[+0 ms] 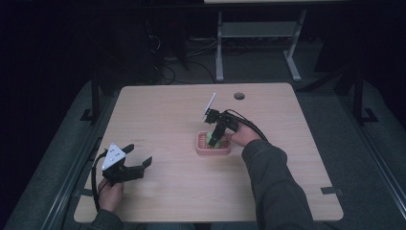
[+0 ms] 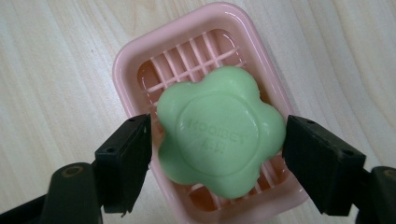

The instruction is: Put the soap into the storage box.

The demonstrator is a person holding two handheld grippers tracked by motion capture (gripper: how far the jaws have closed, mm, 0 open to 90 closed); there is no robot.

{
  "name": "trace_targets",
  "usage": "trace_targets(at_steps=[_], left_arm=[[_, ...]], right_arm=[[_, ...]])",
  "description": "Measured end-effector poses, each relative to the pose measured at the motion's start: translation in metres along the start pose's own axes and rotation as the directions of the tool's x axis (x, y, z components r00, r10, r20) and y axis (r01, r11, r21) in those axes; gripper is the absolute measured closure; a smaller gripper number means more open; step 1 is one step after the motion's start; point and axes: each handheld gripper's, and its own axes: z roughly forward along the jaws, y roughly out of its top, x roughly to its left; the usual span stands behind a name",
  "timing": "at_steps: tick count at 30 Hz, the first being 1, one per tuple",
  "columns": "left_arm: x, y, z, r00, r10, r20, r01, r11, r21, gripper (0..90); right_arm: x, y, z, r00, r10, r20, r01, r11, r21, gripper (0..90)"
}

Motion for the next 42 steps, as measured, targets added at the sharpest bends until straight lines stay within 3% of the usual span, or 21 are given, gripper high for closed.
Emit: trace_targets(at_steps=[12,26,35,42], left_arm=[[0.000,0.000,0.000,0.9999,0.014,0.003,-0.014,0.9999,0.006,14.2],[0.000,0.000,-0.001,0.9999,0.017,0.003,-0.017,0.9998,0.009,14.1],[0.000,0.000,-0.001,0.9999,0.016,0.001,-0.016,0.9998,0.010,14.1],[0.000,0.000,-0.001,0.9999,0.016,0.000,-0.016,0.9998,0.009,14.1]], right_arm=[[0.000,-0.012,-0.003,0.9993,0.034,-0.011,-0.035,0.999,-0.032,20.0],[0.004,-0.027,-0.025,0.9993,0.037,0.000,-0.036,0.995,-0.095,19.6],[0.003,-0.044,-0.034,0.9979,0.064,-0.004,-0.064,0.990,-0.127,19.2],[0.003,-0.052,-0.039,0.9974,0.072,0.004,-0.071,0.989,-0.127,18.7]])
